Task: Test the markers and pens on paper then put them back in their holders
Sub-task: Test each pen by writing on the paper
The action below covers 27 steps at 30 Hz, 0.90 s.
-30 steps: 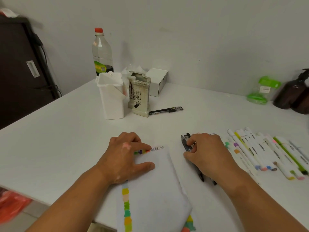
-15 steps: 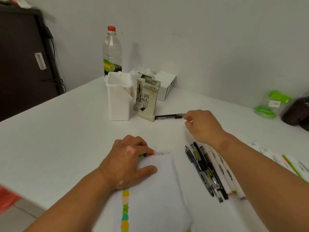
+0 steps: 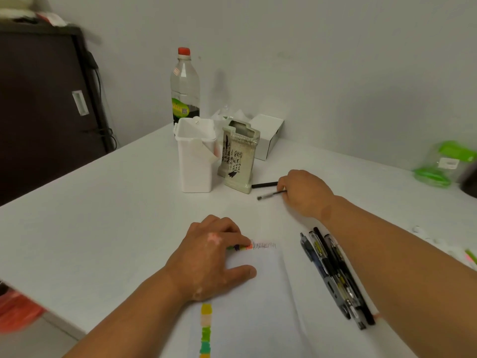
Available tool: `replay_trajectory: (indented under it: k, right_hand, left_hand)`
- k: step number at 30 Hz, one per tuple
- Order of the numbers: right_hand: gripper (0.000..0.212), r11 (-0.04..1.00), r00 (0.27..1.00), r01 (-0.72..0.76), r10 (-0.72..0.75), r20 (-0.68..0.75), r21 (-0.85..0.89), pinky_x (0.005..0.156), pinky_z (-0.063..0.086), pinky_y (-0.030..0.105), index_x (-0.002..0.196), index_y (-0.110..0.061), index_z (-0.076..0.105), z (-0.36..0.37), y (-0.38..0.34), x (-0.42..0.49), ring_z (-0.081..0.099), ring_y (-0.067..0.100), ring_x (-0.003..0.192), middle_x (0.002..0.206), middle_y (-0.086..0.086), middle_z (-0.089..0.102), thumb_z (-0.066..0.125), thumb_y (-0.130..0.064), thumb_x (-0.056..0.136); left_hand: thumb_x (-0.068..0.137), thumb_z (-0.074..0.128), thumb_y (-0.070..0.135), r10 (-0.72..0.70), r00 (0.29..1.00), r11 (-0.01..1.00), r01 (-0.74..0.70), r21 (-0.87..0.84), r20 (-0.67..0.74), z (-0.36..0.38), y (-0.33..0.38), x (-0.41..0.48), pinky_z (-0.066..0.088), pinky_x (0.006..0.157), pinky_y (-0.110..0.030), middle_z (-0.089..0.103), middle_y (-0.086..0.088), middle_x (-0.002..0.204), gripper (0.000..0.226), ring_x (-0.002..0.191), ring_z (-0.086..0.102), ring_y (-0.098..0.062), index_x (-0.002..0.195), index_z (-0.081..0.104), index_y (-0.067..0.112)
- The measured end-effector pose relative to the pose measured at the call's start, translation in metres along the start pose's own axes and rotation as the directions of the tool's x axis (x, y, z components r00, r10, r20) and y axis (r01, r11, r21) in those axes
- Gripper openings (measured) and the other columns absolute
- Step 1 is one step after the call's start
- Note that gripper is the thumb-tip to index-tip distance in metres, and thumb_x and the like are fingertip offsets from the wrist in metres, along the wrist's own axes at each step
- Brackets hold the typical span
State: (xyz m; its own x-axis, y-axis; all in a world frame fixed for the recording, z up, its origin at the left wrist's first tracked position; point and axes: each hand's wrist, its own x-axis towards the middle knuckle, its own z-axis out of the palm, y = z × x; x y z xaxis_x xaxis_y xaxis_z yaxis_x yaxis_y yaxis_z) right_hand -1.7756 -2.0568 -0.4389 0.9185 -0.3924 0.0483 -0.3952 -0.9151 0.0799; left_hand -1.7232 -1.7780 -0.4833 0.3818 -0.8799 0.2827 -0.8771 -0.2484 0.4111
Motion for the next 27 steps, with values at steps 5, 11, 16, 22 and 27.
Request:
replay_trajectory:
  k: [5,11,16,22,27]
  right_hand:
    - [0.026,0.997,1.000,0.028,-0.028,-0.004,-0.077,0.082,0.049,0.035,0.115,-0.019,0.065,-0.003,0.003,-0.018,0.053,0.022,0.103,0.114,0.004,0.058,0.048,-0.007,0.099]
    - [0.007,0.973,0.974,-0.038,0.087,-0.207,0.230,0.062,0.046,0.035,0.107,-0.017,0.052,-0.034,-0.008,-0.057,0.055,0.019,0.069,0.087,0.000,0.062,0.046,-0.020,0.105]
    - [0.017,0.479,0.961,-0.023,0.254,-0.113,0.878,0.064,0.061,0.029,0.108,-0.027,0.062,-0.050,-0.033,-0.119,0.071,0.016,0.068,0.087,0.000,0.074,0.065,-0.015,0.096]
    - [0.018,-0.058,0.964,-0.012,0.265,0.027,0.998,0.063,0.058,0.028,0.087,-0.017,0.072,-0.030,-0.053,-0.169,0.073,0.024,0.073,0.091,0.015,0.078,0.069,0.001,0.091]
    - [0.029,-0.102,0.971,0.031,0.237,-0.006,0.994,0.071,0.060,0.028,0.081,-0.018,0.075,-0.023,-0.067,-0.173,0.076,0.028,0.084,0.093,0.012,0.078,0.064,0.007,0.092]
  left_hand:
    - [0.075,0.050,0.079,0.001,1.000,1.000,-0.001,0.005,-0.004,-0.001,0.002,0.000,0.036,0.095,-0.026,0.050,0.028,0.109,0.060,0.105,0.041,0.002,0.122,0.064,0.044]
    - [0.075,0.050,0.081,0.017,1.000,1.000,-0.018,0.008,0.014,-0.002,0.004,-0.002,0.035,0.096,-0.026,0.050,0.029,0.108,0.060,0.107,0.041,0.004,0.122,0.064,0.046]
    - [0.075,0.049,0.082,0.027,0.999,1.000,-0.027,0.003,0.017,-0.001,0.006,-0.003,0.035,0.096,-0.027,0.050,0.030,0.107,0.060,0.107,0.042,0.004,0.121,0.065,0.046]
    - [0.079,0.050,0.074,0.045,0.999,0.999,-0.046,-0.019,-0.010,-0.005,0.010,-0.006,0.036,0.098,-0.026,0.052,0.029,0.108,0.050,0.109,0.044,0.004,0.115,0.068,0.044]
    - [0.086,0.055,0.053,0.053,0.982,0.979,-0.088,-0.185,-0.182,-0.013,0.021,-0.011,0.041,0.093,-0.016,0.058,0.024,0.113,0.040,0.111,0.053,-0.001,0.119,0.069,0.035]
